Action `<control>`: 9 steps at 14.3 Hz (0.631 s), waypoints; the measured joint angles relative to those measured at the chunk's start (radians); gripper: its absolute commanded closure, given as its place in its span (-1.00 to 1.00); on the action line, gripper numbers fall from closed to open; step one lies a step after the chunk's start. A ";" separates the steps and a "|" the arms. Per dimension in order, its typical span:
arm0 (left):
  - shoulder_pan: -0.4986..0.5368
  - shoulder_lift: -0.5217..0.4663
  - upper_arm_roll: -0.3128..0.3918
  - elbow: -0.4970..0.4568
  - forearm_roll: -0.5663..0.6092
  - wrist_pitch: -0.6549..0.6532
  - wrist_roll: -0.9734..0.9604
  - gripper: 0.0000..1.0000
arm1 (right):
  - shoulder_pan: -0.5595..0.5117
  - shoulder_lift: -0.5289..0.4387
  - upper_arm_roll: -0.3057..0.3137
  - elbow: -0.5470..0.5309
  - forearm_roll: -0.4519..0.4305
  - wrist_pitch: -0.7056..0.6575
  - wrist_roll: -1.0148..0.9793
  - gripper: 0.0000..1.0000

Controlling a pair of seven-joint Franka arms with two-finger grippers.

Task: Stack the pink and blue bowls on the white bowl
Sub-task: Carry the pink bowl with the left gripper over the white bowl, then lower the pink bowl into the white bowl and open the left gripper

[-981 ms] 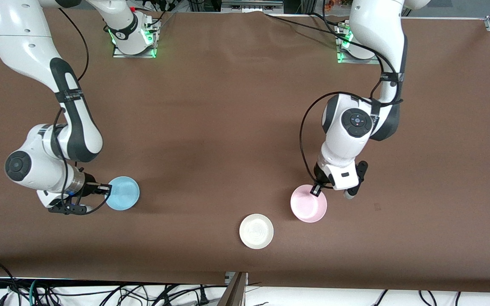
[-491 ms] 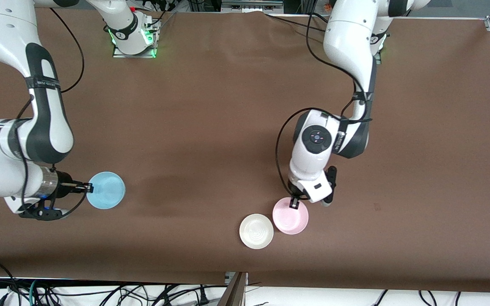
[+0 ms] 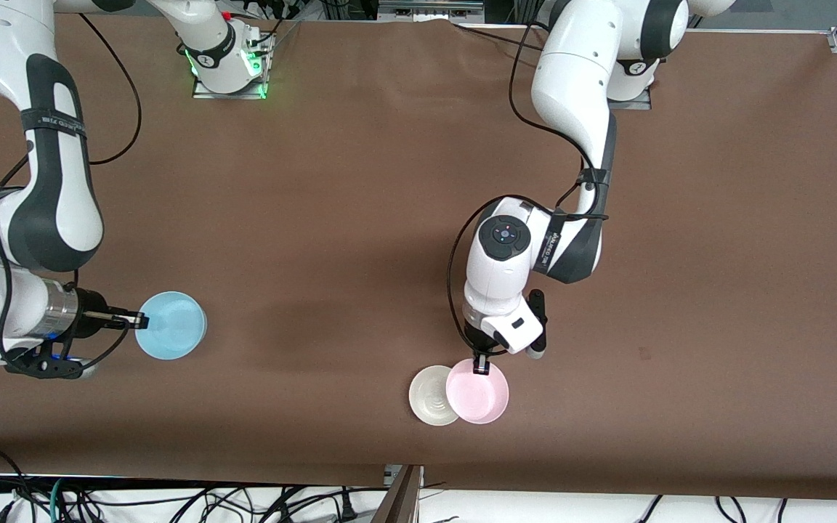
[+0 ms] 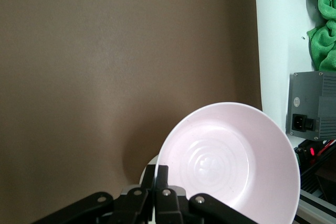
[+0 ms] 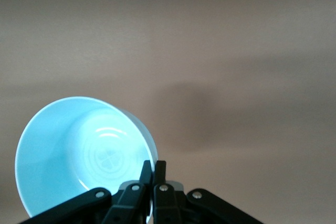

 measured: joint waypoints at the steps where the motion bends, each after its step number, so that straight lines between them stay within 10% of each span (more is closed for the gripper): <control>1: -0.004 0.014 0.005 0.014 0.001 0.013 -0.019 1.00 | 0.010 0.001 0.010 0.000 0.000 0.001 0.052 1.00; 9: -0.080 0.075 0.039 0.039 0.002 0.063 -0.087 1.00 | 0.162 0.062 0.031 0.000 0.000 0.150 0.386 1.00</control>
